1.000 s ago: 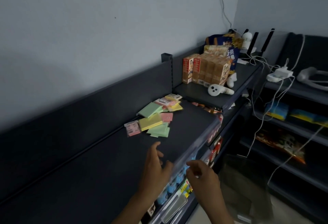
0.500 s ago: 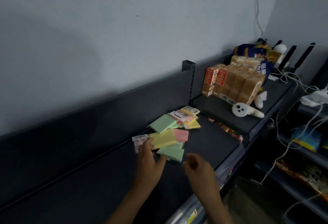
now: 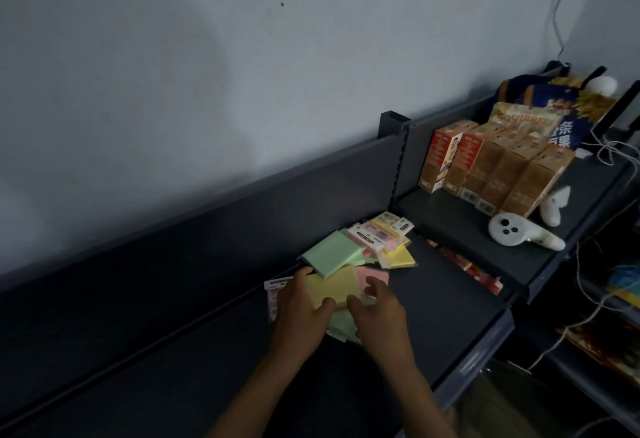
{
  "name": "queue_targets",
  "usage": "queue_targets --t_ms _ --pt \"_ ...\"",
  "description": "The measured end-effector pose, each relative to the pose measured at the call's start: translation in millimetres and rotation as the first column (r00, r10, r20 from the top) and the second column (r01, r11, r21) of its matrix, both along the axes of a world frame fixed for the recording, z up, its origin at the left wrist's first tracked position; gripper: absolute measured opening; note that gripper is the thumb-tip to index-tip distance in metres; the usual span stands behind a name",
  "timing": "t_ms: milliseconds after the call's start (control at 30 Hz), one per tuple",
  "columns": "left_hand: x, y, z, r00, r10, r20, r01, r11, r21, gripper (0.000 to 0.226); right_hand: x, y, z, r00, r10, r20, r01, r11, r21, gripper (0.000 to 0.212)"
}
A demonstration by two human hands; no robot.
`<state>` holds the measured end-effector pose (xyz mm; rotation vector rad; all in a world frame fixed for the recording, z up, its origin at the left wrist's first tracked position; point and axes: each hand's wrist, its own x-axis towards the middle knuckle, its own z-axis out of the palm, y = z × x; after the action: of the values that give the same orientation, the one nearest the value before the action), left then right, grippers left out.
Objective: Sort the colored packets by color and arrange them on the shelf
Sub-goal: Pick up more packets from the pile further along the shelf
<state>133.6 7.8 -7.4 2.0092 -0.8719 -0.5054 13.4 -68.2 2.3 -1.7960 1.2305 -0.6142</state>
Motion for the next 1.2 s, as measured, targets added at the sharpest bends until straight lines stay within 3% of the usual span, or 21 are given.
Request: queue_targets --t_ms 167,367,633,733,833,1067,1200 --pt "-4.4 -9.1 2.7 0.998 0.029 -0.062 -0.029 1.000 0.006 0.053 6.9 -12.3 -7.4 1.000 -0.005 -0.009 0.005 0.999 0.035 0.057" --pt "-17.2 -20.0 3.1 0.997 0.028 -0.072 -0.027 0.999 0.019 0.054 -9.2 -29.5 -2.8 0.987 -0.055 0.151 0.039 0.994 0.105 0.037" --pt "-42.3 -40.0 -4.8 0.995 0.037 0.090 -0.046 0.994 0.097 0.053 -39.9 -55.8 -13.0 0.983 -0.044 0.177 0.029 0.996 0.087 0.011" --pt "-46.9 -42.3 -5.4 0.983 0.127 0.129 -0.132 0.991 0.029 0.053 -49.5 -59.3 -9.0 0.976 -0.093 0.197 0.088 0.996 0.034 0.007" --pt "-49.2 -47.2 0.2 0.968 0.202 0.152 -0.190 0.978 -0.089 0.051 -56.7 -64.2 2.8 0.934 -0.149 0.325 0.144 0.989 0.039 0.005" --pt "-62.4 -62.4 36.9 0.966 0.095 0.241 -0.040 0.974 -0.223 0.044 -59.6 -75.3 38.4 0.846 -0.049 0.531 0.050 0.999 0.011 0.001" --pt "-69.7 -66.5 56.8 0.973 0.058 0.224 0.000 0.968 -0.251 0.041 -56.1 -80.2 45.3 0.827 0.037 0.561 -0.032 0.999 -0.019 0.023"
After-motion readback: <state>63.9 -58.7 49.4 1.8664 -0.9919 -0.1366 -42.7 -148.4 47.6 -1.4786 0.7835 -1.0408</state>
